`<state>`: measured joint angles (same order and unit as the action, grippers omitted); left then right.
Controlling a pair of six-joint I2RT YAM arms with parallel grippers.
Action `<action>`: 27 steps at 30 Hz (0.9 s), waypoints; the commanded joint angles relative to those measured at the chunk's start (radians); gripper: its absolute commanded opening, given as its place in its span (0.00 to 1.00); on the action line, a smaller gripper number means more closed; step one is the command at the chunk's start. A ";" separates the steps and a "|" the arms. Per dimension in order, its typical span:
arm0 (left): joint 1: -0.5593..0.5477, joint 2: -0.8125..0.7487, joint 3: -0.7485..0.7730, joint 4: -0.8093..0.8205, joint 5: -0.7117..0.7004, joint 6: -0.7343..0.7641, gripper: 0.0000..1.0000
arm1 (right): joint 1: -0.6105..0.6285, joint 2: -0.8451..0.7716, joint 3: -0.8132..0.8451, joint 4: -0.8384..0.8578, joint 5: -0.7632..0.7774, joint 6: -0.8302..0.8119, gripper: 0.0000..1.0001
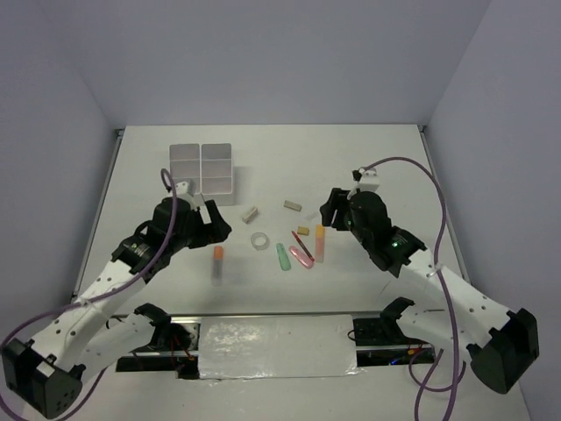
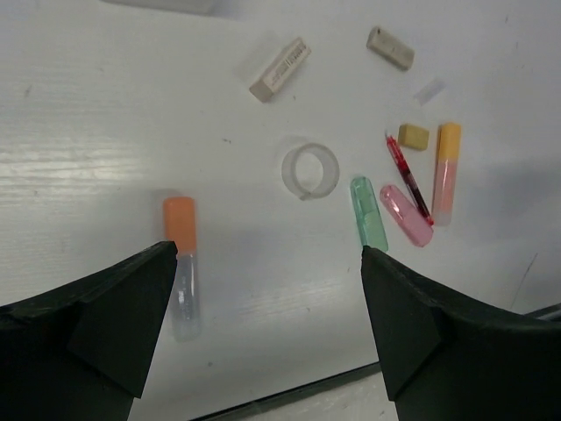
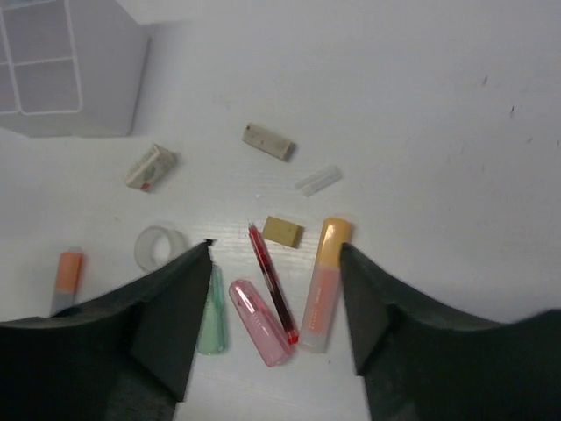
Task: Sort the stationery into containers
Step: Pick up the pen cap from the center of the board.
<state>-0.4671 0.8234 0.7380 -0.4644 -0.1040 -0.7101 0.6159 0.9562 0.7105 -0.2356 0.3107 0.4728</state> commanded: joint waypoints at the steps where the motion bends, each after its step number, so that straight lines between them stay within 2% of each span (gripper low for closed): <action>1: -0.054 0.039 0.072 0.064 -0.029 0.000 0.98 | -0.008 0.001 0.012 0.007 -0.056 -0.068 0.61; 2: -0.062 0.043 0.075 0.073 -0.039 -0.009 0.98 | -0.010 0.022 0.036 -0.028 -0.073 -0.078 0.55; 6: -0.070 0.068 0.081 0.142 -0.007 -0.032 0.98 | -0.015 0.062 0.026 -0.004 -0.150 -0.097 0.55; 9: -0.079 0.156 0.138 0.222 0.085 0.032 0.98 | -0.038 0.090 0.053 -0.045 -0.081 -0.045 0.53; 10: -0.080 0.195 0.162 0.234 0.111 0.067 0.98 | -0.041 0.073 0.052 -0.048 -0.049 0.001 0.58; 14: -0.094 0.450 0.319 0.248 0.222 0.259 0.97 | -0.048 -0.109 -0.017 -0.027 0.034 0.067 0.60; 16: -0.094 0.528 0.389 0.268 0.298 0.334 0.95 | -0.048 -0.223 -0.025 -0.027 0.018 0.064 0.61; 20: -0.136 0.719 0.458 0.403 0.385 0.469 0.88 | -0.050 -0.309 0.018 -0.083 -0.045 0.027 0.63; 22: -0.151 0.816 0.590 0.337 0.377 0.517 0.81 | -0.051 -0.333 0.036 -0.100 -0.091 -0.006 0.63; 23: -0.160 0.915 0.651 0.295 0.377 0.553 0.75 | -0.050 -0.341 0.049 -0.119 -0.104 -0.019 0.63; 27: -0.192 1.109 0.935 0.104 0.323 0.604 0.72 | -0.051 -0.396 0.060 -0.143 -0.124 -0.051 0.65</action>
<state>-0.6376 1.8503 1.5215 -0.2527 0.2199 -0.2108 0.5690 0.5896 0.7296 -0.3309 0.2211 0.4652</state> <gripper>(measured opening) 0.726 0.645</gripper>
